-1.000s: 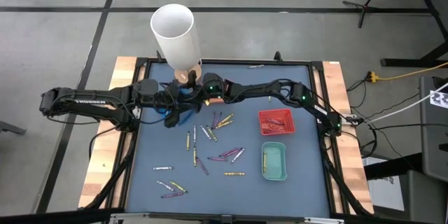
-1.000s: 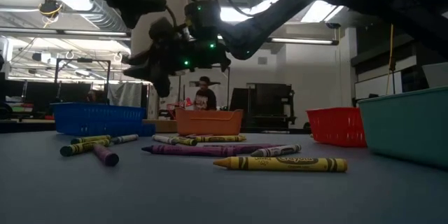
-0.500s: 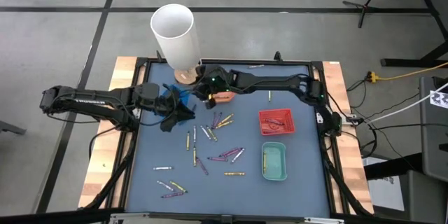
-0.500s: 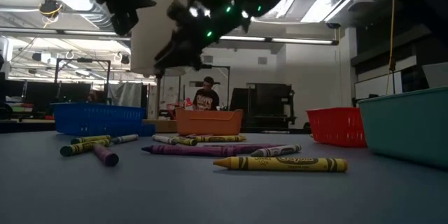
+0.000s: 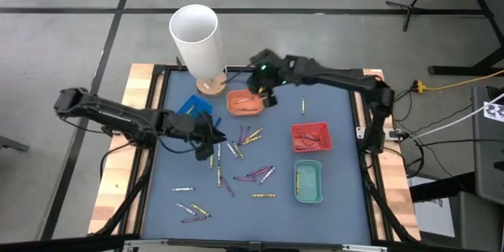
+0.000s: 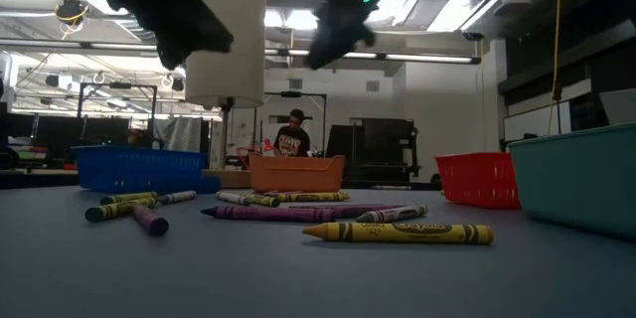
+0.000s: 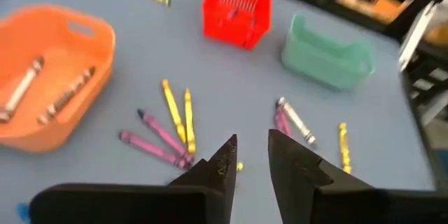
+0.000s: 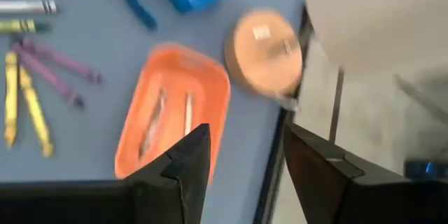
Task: Sort crayons
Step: Put the gray crayon into the orange bin
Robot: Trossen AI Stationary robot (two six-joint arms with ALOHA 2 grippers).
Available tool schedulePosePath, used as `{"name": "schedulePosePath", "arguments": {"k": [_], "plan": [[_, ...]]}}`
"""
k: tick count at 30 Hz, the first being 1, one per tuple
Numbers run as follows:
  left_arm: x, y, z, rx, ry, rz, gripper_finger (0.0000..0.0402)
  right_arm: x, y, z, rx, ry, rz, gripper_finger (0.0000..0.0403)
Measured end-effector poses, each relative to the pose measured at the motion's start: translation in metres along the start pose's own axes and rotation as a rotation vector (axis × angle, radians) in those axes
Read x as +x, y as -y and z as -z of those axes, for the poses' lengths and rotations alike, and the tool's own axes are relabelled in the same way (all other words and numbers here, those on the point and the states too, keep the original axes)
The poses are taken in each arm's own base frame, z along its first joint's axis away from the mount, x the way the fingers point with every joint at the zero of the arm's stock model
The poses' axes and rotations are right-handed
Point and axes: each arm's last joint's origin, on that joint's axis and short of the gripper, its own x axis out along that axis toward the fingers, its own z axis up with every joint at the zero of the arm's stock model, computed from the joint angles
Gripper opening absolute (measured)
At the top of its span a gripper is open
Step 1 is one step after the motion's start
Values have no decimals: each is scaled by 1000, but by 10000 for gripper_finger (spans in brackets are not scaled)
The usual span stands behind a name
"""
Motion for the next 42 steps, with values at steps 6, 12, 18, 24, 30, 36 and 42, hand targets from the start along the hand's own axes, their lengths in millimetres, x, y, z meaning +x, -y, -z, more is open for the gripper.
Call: {"name": "schedulePosePath", "arguments": {"k": [6, 12, 18, 24, 30, 36, 42], "plan": [[24, 8, 11, -28, -100, -27, 55, -51, 18, 35, 146, -102, -9, 179], [43, 18, 17, -52, -224, -81, 46, -79, 35, 71, 261, -185, 10, 179], [49, 16, 29, -161, -397, -228, 44, -87, 50, 104, 370, -258, 24, 179], [56, 8, 34, -312, -410, -311, 44, -82, 54, 129, 428, -307, 17, 179], [57, 2, 32, -477, -384, -367, 44, -72, 52, 136, 433, -311, 22, 179], [56, 1, 33, -672, -381, -409, 44, -67, 49, 138, 431, -319, 9, 179], [56, 1, 37, -788, -426, -433, 44, -67, 49, 139, 431, -321, 7, 179]]}}
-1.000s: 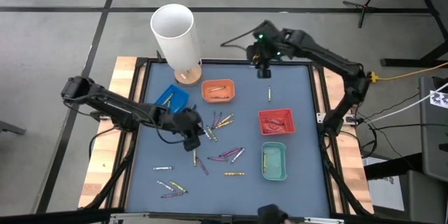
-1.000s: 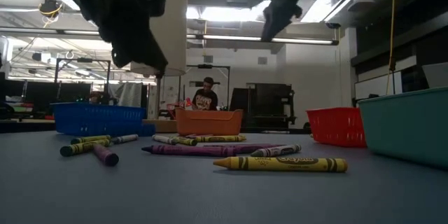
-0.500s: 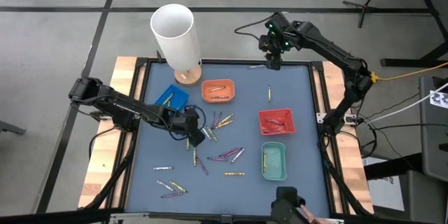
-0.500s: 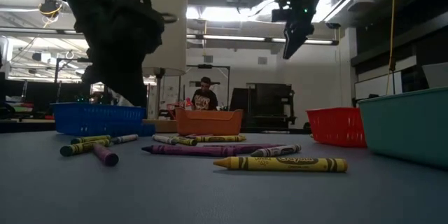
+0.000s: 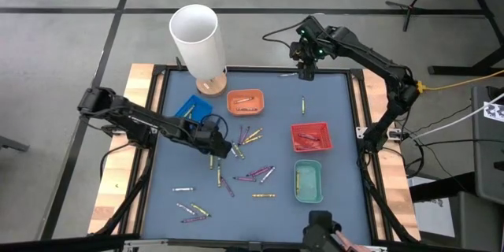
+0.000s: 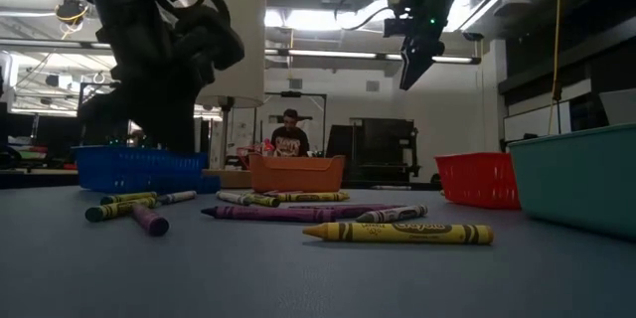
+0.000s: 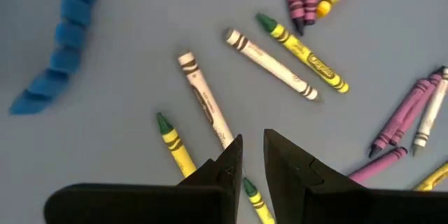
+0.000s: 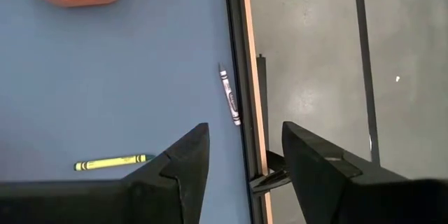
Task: Sort crayons
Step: Put the gray crayon into the orange bin
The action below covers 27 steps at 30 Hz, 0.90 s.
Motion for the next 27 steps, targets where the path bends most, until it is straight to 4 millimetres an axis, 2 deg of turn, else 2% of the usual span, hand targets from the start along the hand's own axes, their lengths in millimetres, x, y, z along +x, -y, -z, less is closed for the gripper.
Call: {"name": "schedulePosePath", "arguments": {"k": [12, 27], "plan": [[31, -4, 6, -92, -50, -97, 44, 0, 0, 0, -1, 2, 1, 179], [35, -2, 5, -95, -22, -81, 44, 0, -2, -2, -2, 51, -61, 179]]}}
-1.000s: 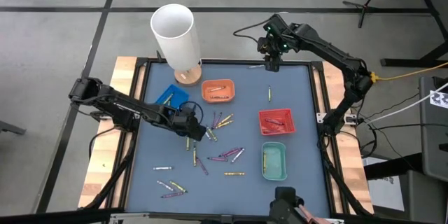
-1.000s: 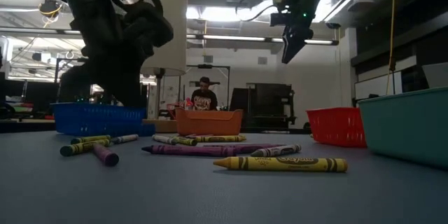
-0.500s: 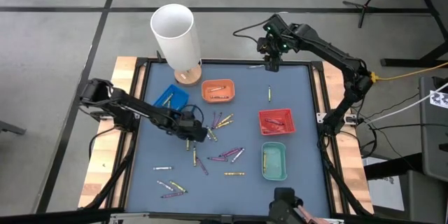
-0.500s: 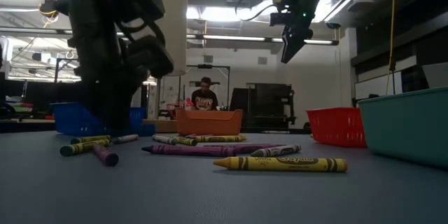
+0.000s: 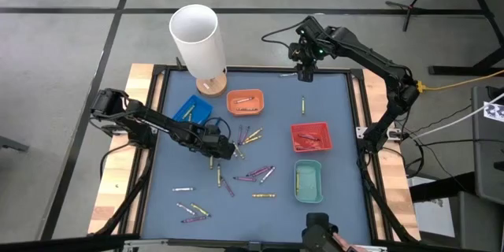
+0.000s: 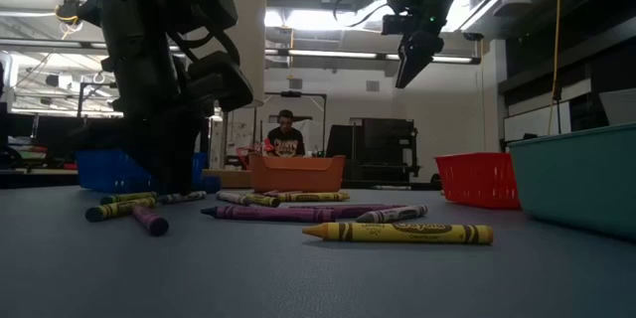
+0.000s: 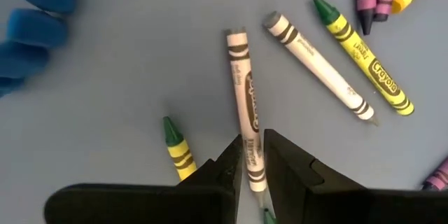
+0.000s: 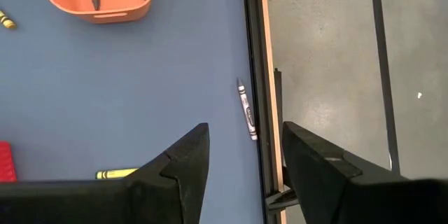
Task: Sort crayons
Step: Put the gray crayon into the orange bin
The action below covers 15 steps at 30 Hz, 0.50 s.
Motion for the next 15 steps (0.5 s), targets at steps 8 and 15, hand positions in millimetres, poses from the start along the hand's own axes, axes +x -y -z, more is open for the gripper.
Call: {"name": "schedulePosePath", "arguments": {"k": [8, 15], "plan": [[0, 1, 0, 38, 5, 8, 44, 0, 0, 0, 0, -1, 0, 179], [2, 2, 0, 52, 11, 15, 44, 0, 0, 0, 0, -1, -1, 179]]}}
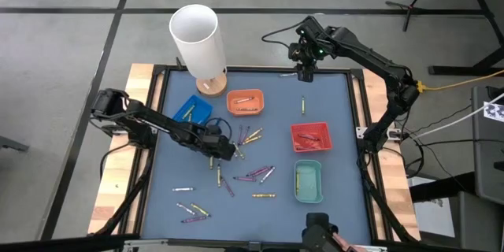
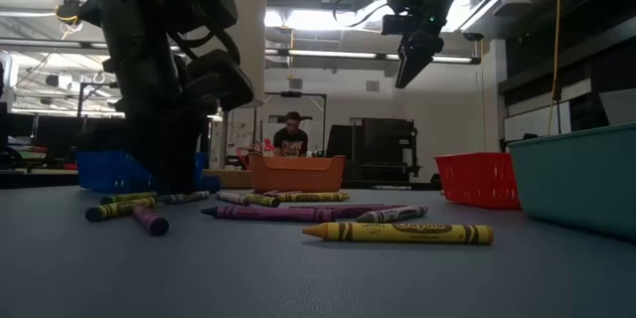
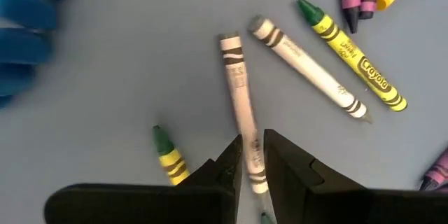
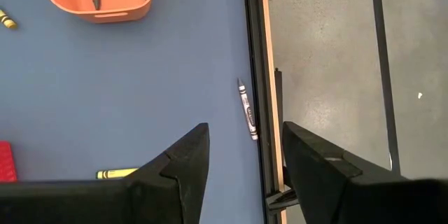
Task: Sort crayons
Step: Put the gray crayon into the orange bin
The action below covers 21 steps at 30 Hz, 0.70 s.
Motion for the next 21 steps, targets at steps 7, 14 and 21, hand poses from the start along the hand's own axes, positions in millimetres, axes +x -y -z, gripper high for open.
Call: {"name": "schedulePosePath", "arguments": {"k": [7, 14, 21], "plan": [[17, 5, 2, 1, -15, 21, 44, 0, 0, 0, 0, -1, -1, 179], [19, 4, 2, -1, -18, 10, 44, 0, 0, 0, 0, 0, -4, 179], [20, 3, 2, 0, -12, 5, 23, 0, 0, 0, 0, 1, -5, 179]]}}
